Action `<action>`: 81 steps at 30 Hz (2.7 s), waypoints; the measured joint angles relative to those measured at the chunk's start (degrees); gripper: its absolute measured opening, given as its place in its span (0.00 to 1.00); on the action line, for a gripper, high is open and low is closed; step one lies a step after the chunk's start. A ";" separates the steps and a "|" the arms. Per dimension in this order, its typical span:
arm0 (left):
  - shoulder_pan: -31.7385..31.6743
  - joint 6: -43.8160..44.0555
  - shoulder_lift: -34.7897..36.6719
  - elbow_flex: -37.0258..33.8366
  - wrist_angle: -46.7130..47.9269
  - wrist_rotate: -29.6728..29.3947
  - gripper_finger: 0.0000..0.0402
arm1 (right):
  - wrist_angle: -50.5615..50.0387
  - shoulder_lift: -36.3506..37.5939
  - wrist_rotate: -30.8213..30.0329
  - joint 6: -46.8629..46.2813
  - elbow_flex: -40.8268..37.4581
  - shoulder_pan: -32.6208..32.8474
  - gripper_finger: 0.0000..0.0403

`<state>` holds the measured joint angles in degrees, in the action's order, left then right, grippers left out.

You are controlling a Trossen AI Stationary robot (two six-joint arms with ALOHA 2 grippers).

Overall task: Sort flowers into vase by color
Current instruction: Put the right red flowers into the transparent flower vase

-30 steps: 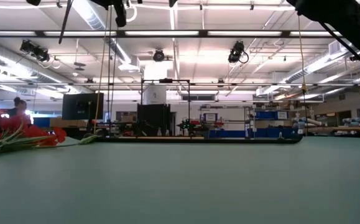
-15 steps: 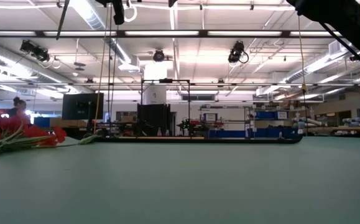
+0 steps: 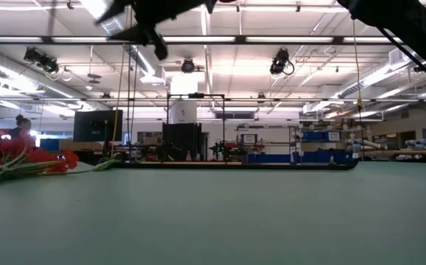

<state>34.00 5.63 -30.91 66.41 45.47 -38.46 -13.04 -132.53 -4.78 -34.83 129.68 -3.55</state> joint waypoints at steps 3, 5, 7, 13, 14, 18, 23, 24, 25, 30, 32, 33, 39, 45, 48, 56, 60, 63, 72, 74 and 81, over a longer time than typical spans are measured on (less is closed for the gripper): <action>-0.03 -0.14 0.84 6.33 6.24 15.05 0.03 | -6.11 0.00 -3.56 -4.08 -0.01 0.07 0.38; -0.03 1.20 1.00 9.69 8.34 29.42 0.03 | -9.08 0.00 -4.67 -4.99 -0.01 0.73 0.38; -0.03 2.51 1.02 12.27 6.99 42.03 0.04 | -10.43 0.00 -4.80 -5.94 -0.03 1.30 0.38; 0.02 1.50 0.92 13.48 3.17 62.89 0.04 | -10.82 0.02 -9.26 -9.44 -0.03 2.48 0.38; 0.01 0.55 0.83 13.10 3.09 64.71 0.04 | -11.01 0.02 -10.27 -10.21 -0.03 2.62 0.38; 0.01 -2.25 0.50 7.91 1.54 72.33 0.04 | -10.94 0.04 -12.03 -13.54 -0.03 3.43 0.38; -0.01 -5.01 0.56 -4.07 -7.60 74.76 0.03 | -11.25 0.04 -15.62 -16.01 -0.03 4.83 0.38; -0.01 -5.05 0.58 -6.39 -10.21 74.92 0.03 | -11.27 0.04 -16.30 -16.40 -0.03 5.11 0.38; -0.03 -5.01 0.58 -8.66 -13.04 75.44 0.03 | -11.35 0.04 -16.71 -16.62 -0.03 5.41 0.38; 0.39 -2.16 1.03 -18.79 -29.93 77.46 0.03 | -11.49 0.04 -16.65 -16.68 -0.03 6.31 0.38; 1.48 -1.51 1.50 -22.15 -34.59 77.35 0.03 | -11.93 0.04 -16.59 -16.68 -0.03 6.57 0.38; 2.10 -1.53 1.72 -23.62 -36.45 77.04 0.03 | -12.49 0.04 -16.42 -16.69 -0.03 6.63 0.38; 6.50 -2.71 2.09 -29.78 -40.63 71.71 0.03 | -14.26 0.04 -12.32 -18.18 -0.03 6.68 0.38; 9.78 -3.90 2.04 -34.44 -41.47 67.85 0.03 | -14.38 0.04 -10.26 -19.12 -0.03 6.84 0.38; 10.71 -3.89 2.04 -36.23 -41.84 65.72 0.03 | -14.37 0.04 -9.12 -19.30 -0.03 6.86 0.38; 12.39 -3.88 1.98 -37.83 -40.30 63.51 0.03 | -14.22 0.04 -7.94 -19.69 -0.03 7.47 0.38; 13.26 -3.90 2.02 -37.83 -38.22 63.47 0.03 | -14.20 0.04 -7.85 -19.97 -0.03 7.77 0.38; 13.86 -3.91 1.99 -37.83 -36.68 62.69 0.03 | -14.17 0.04 -7.80 -20.73 -0.03 7.89 0.38; 14.42 -3.14 1.98 -37.83 -36.74 62.03 0.08 | -14.00 0.04 -7.28 -21.18 -0.03 8.15 0.38; 14.42 -1.32 1.98 -37.83 -37.50 62.02 0.12 | -14.00 0.04 -6.91 -21.28 -0.03 8.17 0.38; 14.51 3.65 1.37 -37.83 -38.78 61.64 0.31 | -14.00 0.04 -5.85 -22.49 -0.03 8.17 0.38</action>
<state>48.51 9.28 -29.54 28.58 6.69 23.18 -27.05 -132.49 -10.63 -57.32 129.64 4.62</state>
